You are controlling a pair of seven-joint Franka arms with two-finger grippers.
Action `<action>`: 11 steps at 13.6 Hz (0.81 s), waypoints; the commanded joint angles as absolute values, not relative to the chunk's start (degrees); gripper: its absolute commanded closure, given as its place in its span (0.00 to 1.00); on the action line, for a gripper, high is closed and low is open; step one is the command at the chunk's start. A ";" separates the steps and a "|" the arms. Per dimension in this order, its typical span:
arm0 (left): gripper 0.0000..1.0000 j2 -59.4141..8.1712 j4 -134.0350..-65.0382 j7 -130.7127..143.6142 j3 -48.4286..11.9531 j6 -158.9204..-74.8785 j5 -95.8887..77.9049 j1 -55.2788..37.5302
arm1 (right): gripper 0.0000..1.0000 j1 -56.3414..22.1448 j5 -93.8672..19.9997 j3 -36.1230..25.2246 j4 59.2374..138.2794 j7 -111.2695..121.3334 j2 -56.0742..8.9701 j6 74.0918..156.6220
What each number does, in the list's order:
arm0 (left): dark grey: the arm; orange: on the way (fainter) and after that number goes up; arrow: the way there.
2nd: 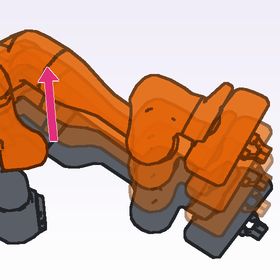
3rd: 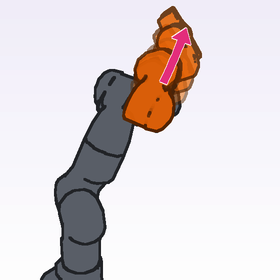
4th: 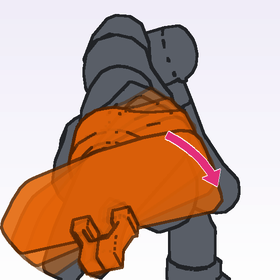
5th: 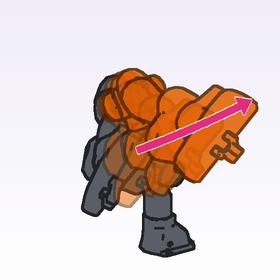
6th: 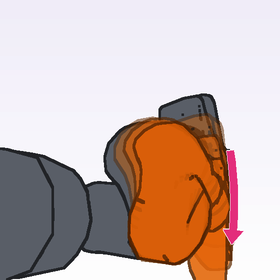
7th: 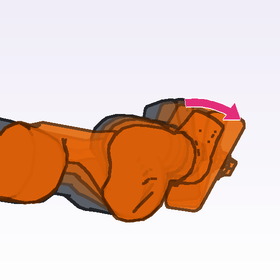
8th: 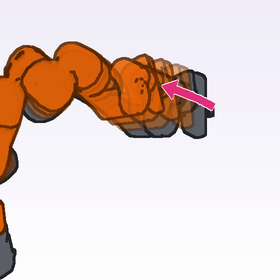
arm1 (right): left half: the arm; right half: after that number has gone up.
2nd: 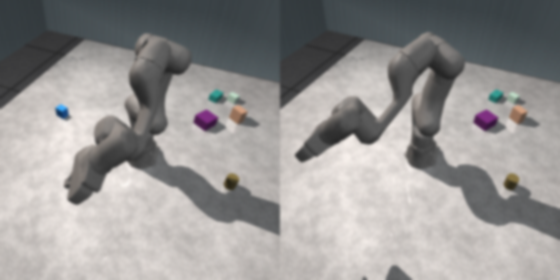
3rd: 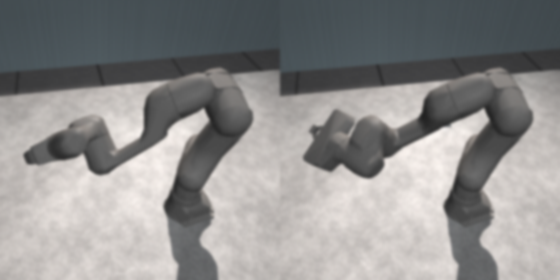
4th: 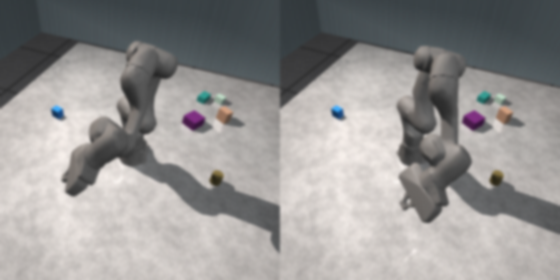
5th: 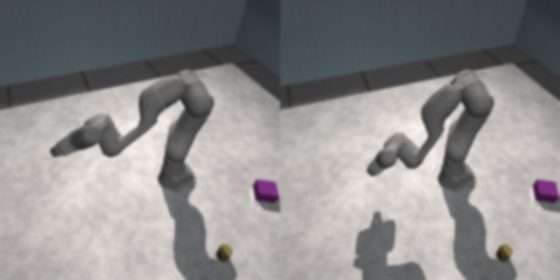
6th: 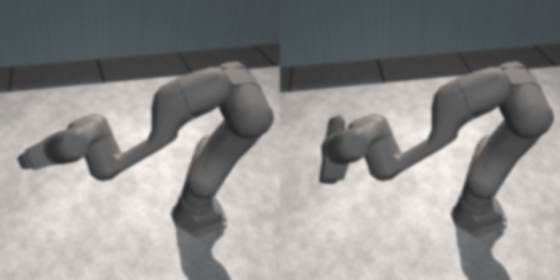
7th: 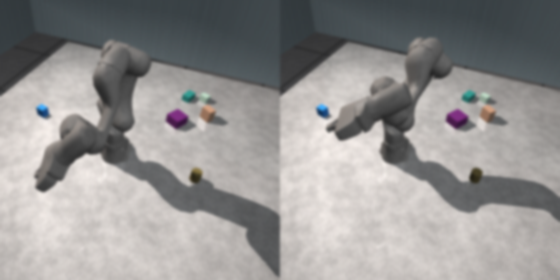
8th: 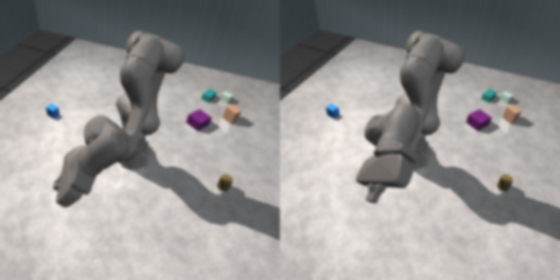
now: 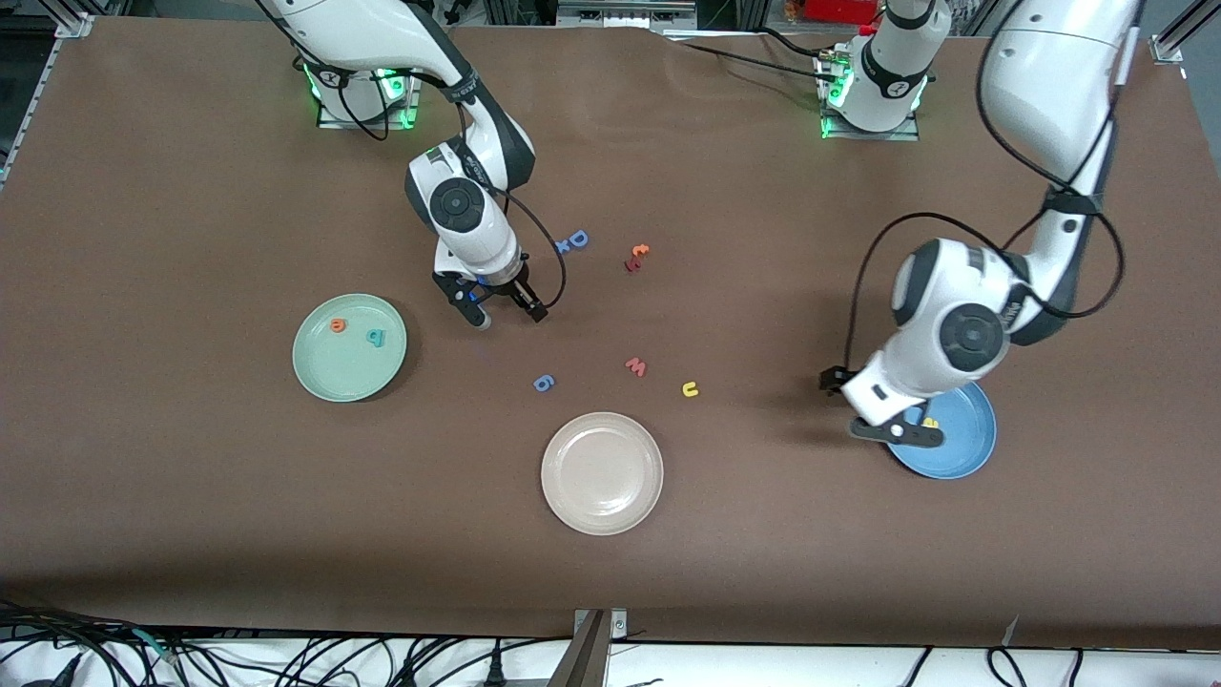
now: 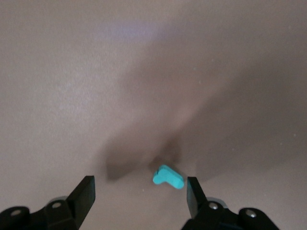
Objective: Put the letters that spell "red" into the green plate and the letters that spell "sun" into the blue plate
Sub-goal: 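Grasp the yellow u with the left gripper while the right gripper grasps teal l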
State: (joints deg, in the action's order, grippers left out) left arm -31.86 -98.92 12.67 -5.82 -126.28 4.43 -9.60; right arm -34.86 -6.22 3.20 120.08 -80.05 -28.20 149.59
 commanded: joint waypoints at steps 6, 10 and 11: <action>0.00 -35.94 -97.29 29.51 -5.89 -129.90 -1.85 -18.97 | 0.38 -35.68 -4.22 2.81 121.73 -77.61 -28.04 149.33; 0.00 -41.30 -92.03 35.93 -5.80 -132.98 -1.41 -20.65 | 0.37 -35.77 -4.22 2.90 121.99 -77.17 -27.77 149.15; 0.00 -42.00 -91.06 37.34 -5.71 -132.98 -1.41 -21.61 | 0.37 -35.77 -4.22 2.81 122.34 -77.17 -27.60 148.98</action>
State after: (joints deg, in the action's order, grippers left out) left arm -38.92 -95.64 34.50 -6.23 -133.23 -0.69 -19.88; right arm -35.32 -5.19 3.17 121.23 -77.55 -28.37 149.18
